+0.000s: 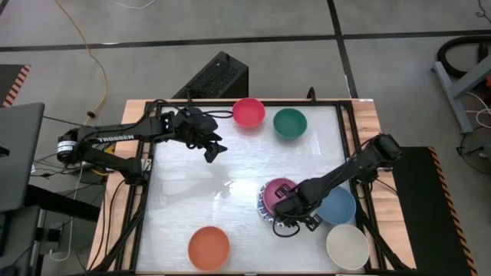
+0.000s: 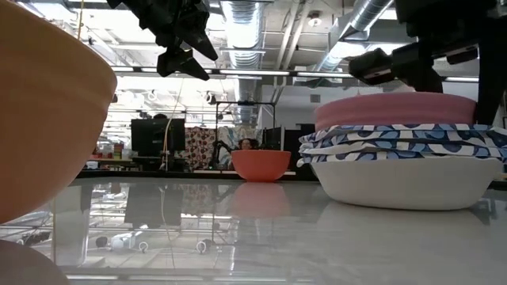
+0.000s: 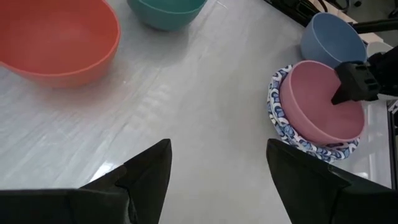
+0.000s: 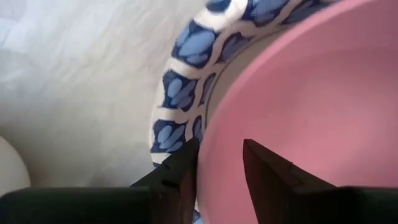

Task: Nest bowls inside each other by size order
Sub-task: Stack the pink bowl into the blue patterned bowl

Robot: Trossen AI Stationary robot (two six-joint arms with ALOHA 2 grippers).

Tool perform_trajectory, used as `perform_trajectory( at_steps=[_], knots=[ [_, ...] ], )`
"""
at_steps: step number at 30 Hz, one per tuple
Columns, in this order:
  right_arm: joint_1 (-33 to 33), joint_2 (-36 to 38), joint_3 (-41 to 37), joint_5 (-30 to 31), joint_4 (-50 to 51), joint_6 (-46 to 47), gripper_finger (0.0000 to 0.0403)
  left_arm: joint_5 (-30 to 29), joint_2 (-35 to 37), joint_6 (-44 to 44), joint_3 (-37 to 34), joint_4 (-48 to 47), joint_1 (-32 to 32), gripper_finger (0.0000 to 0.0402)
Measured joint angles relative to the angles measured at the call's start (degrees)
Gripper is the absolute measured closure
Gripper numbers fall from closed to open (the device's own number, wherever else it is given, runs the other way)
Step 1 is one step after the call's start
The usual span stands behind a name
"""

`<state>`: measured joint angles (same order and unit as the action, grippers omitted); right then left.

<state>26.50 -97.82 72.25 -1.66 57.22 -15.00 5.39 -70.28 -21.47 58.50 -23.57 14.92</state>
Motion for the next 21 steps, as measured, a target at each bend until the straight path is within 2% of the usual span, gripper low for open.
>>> perform_trajectory(
  at_steps=[8, 11, 14, 19, 21],
  knots=[
    [0.0, 4.8, 0.1, -1.1, -0.5, 0.9, 0.0257, 0.0, 0.0, 0.0, 0.0, 0.0, 0.0, 0.0150],
    [-0.7, 7.3, 0.1, 0.4, -1.5, 1.5, 0.0264, 0.0, 0.0, 0.8, 0.0, 0.0, 0.0, 0.0150],
    [-2.9, 8.7, 0.2, 1.5, -2.0, 1.7, 0.0291, 0.0, 0.0, 1.0, 0.0, 0.0, 0.0, 0.0150],
    [-7.9, 8.0, 0.2, 1.4, -2.3, 1.5, 0.0376, 0.0, 0.0, 0.9, 0.0, 0.0, 0.0, 0.0150],
    [-9.4, 7.4, 0.2, 0.6, -3.3, 0.4, 0.0392, 0.0, 0.0, 0.9, 0.0, 0.0, 0.0, 0.0150]
  ],
)
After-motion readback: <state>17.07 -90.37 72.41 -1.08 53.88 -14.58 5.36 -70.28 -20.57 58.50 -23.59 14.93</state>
